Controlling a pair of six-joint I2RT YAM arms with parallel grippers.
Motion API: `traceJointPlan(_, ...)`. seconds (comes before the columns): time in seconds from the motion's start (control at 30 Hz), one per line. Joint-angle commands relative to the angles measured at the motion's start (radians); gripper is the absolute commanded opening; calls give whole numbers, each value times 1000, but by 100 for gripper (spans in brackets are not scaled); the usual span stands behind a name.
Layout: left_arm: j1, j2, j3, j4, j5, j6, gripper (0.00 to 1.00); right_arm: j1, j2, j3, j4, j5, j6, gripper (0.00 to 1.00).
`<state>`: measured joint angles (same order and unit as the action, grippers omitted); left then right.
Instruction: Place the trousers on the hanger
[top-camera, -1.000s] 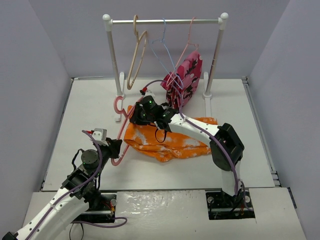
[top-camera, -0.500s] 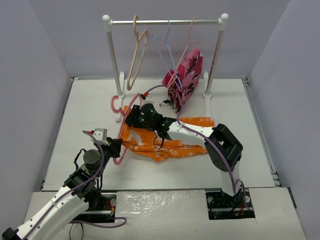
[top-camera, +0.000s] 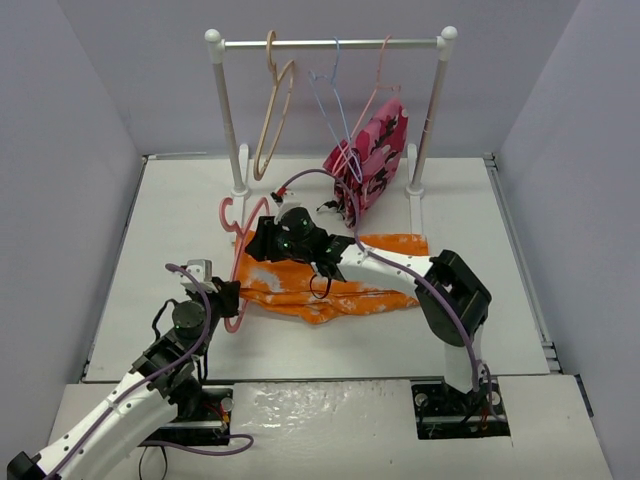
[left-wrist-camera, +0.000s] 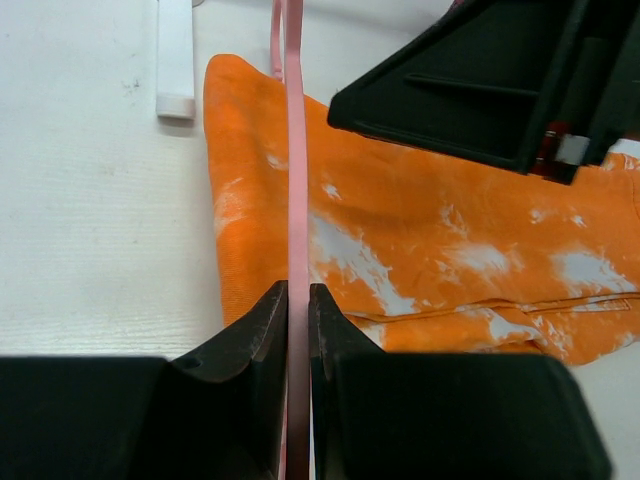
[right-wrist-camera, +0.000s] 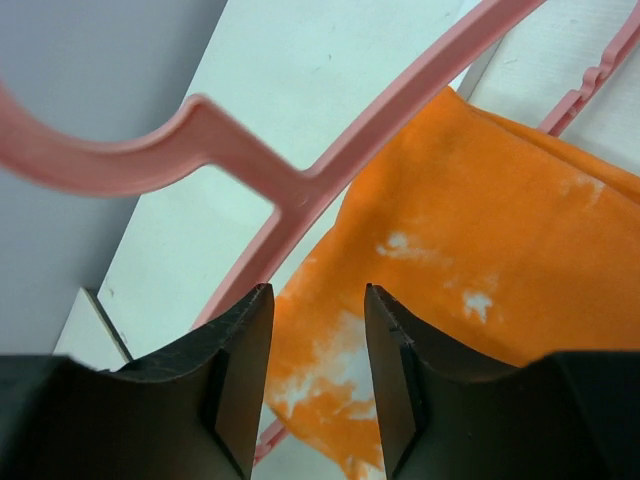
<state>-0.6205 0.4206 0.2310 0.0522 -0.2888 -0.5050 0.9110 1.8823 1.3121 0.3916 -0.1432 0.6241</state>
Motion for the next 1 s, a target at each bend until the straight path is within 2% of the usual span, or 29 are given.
traceJointPlan(0.0, -7, 26, 28, 154, 31, -29, 0, 17, -108, -50, 41, -34, -69, 23)
traceJointPlan(0.07, -6, 36, 25, 166, 41, -32, 0, 25, -105, -90, 58, -57, -72, 14)
traceJointPlan(0.2, -7, 41, 17, 196, 58, -40, 0, 49, -63, -121, 98, -111, -77, 7)
traceJointPlan(0.37, -7, 52, 16, 207, 74, -43, 0, 68, 14, -110, 151, -153, -79, 10)
traceJointPlan(0.53, -7, 40, 19, 193, 65, -35, 0, 80, 69, -68, 81, -131, -146, 13)
traceJointPlan(0.67, -7, 43, 19, 193, 76, -33, 0, 89, -15, -81, 2, -19, -212, 22)
traceJointPlan(0.77, -7, 47, 19, 195, 85, -27, 0, 89, -95, -99, -39, 43, -236, 39)
traceJointPlan(0.8, -8, 46, 17, 198, 87, -22, 0, 91, -118, -102, -62, 78, -242, 48)
traceJointPlan(0.87, -8, 45, 16, 199, 91, -18, 0, 91, -180, -101, -89, 115, -243, 57)
traceJointPlan(0.97, -8, 46, 13, 201, 90, -11, 0, 92, -241, -81, -98, 135, -230, 65)
